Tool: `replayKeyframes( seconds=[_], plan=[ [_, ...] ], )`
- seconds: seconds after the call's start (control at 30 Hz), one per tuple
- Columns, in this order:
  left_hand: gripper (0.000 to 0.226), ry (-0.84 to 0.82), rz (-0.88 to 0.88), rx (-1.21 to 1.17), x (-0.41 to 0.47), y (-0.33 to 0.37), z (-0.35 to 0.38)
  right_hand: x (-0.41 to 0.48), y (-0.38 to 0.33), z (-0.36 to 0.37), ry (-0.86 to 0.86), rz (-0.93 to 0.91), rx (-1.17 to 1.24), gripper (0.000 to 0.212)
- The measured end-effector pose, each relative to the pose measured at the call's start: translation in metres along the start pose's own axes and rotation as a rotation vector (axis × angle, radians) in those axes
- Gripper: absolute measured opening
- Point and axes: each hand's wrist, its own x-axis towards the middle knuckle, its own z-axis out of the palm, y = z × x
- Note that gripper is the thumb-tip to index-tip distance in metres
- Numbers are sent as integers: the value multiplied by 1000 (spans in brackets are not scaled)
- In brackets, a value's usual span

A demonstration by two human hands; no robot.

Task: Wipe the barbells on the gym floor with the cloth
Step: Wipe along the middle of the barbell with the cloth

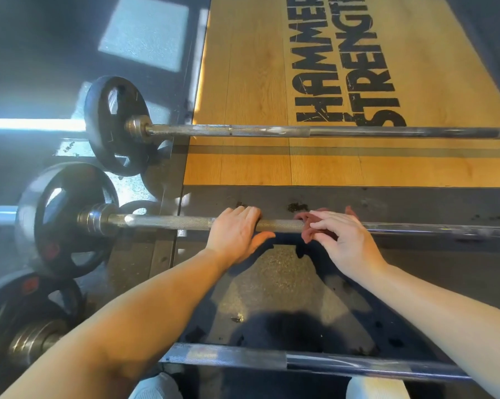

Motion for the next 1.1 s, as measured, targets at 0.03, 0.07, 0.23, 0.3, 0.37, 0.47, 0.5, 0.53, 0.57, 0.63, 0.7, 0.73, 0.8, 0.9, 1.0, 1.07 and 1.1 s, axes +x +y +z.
replayKeyframes(
  seconds=[0.03, 0.07, 0.23, 0.3, 0.37, 0.47, 0.5, 0.53, 0.57, 0.63, 0.7, 0.73, 0.8, 0.9, 1.0, 1.07, 1.1],
  plan=[
    [47, 10, 8, 8, 0, 0, 1, 1, -1, -1, -6, 3, 3, 19],
    [47, 16, 16, 8, 0, -1, 2, 1, -1, -2, -11, 6, 7, 19],
    [52, -128, 36, 37, 8, -4, -7, 4, -1, -7, -19, 64, 53, 20],
    [56, -269, 0, 43, 14, -5, -12, 6, -2, -10, -23, 78, 61, 20],
    [56, -415, -30, 7, 25, -8, -18, 7, -4, -12, -19, 62, 59, 18],
    [54, -714, -134, -211, 48, -15, -28, 7, -2, -12, -6, 19, 61, 19],
    [53, -783, -174, -299, 54, -17, -30, 6, -2, -11, -5, -3, 53, 20],
    [52, -814, -195, -357, 56, -17, -31, 6, 0, -8, 0, -31, 37, 21],
    [52, -816, -196, -370, 55, -17, -31, 6, 2, -4, 6, -59, 15, 21],
    [51, -805, -151, -321, 48, -16, -36, 6, 8, 6, 12, -116, -34, 22],
    [56, -784, -73, -249, 39, -21, -48, 11, 11, 18, 28, -206, -86, 24],
    [62, -761, -36, -206, 35, -29, -56, 15, 7, 24, 43, -260, -100, 24],
    [66, -715, 12, -106, 26, -52, -77, 30, -13, 40, 38, -361, -114, 23],
    [54, -690, -16, -1, 8, -88, -101, 55, -62, 78, -70, -478, -145, 23],
    [37, -580, -56, -46, -14, -104, -107, 57, -70, 85, -155, -502, -123, 23],
    [26, -458, 9, -96, -26, -108, -104, 46, -39, 63, -184, -543, -167, 23],
    [24, -415, 42, -105, -32, -111, -103, 39, -22, 49, -184, -556, -197, 25]
  ],
)
